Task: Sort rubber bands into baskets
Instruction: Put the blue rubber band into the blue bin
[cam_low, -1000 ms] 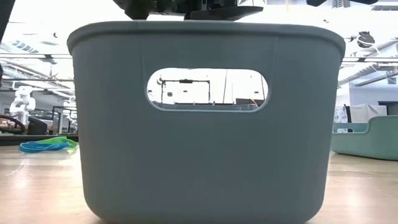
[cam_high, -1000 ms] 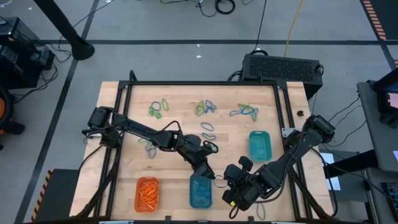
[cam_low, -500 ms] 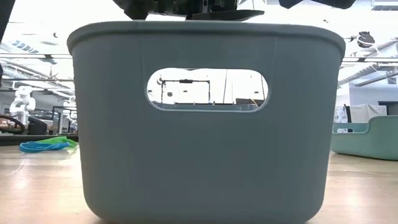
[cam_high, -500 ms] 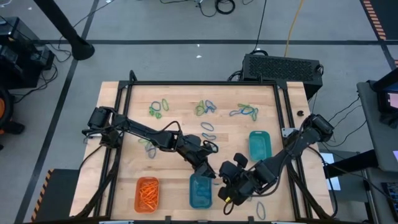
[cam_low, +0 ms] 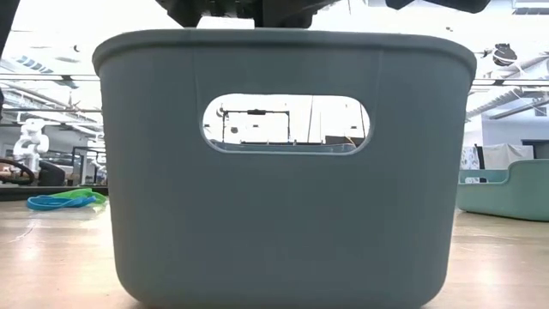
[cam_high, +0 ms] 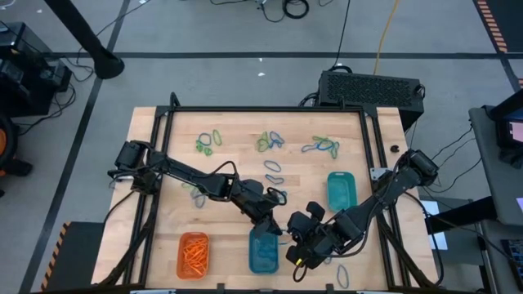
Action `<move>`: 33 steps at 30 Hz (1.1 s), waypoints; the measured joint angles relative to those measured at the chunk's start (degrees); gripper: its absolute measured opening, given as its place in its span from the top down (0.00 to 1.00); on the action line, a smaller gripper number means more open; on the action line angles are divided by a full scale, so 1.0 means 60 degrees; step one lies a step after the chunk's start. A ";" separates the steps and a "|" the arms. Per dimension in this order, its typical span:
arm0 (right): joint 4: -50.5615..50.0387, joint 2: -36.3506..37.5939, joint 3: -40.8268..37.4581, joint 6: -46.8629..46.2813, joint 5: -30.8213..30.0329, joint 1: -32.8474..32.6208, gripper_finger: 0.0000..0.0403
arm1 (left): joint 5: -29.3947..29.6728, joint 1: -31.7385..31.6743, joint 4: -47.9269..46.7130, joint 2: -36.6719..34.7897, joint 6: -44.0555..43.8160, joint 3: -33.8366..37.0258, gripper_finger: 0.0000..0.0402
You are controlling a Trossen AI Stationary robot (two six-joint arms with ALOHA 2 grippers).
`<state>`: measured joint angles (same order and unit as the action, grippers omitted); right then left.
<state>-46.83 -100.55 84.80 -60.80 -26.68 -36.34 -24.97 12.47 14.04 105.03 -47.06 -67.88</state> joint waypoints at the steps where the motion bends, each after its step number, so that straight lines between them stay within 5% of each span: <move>1: 0.0000 0.0000 0.0000 0.0004 0.0000 0.0000 1.00 | 0.0018 0.0001 0.0000 0.0000 0.0026 0.0000 0.98; 14: -0.0055 0.0004 0.0000 0.0258 0.0355 0.0000 0.80 | 0.0150 0.0007 -0.0054 0.0000 0.0231 0.0000 0.99; 22: -0.0956 0.0007 -0.0008 0.0265 0.1479 -0.0180 0.68 | 0.0147 0.0195 -0.1929 0.0000 0.0971 0.0004 1.00; 33: -0.0965 0.0007 -0.0008 0.0313 0.0583 -0.0586 0.66 | 0.0962 0.0947 -0.3596 0.0000 0.1483 0.0006 1.00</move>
<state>-52.62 -100.51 84.75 -58.91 -23.18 -39.86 -19.20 18.15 -7.53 105.03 -38.16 -67.84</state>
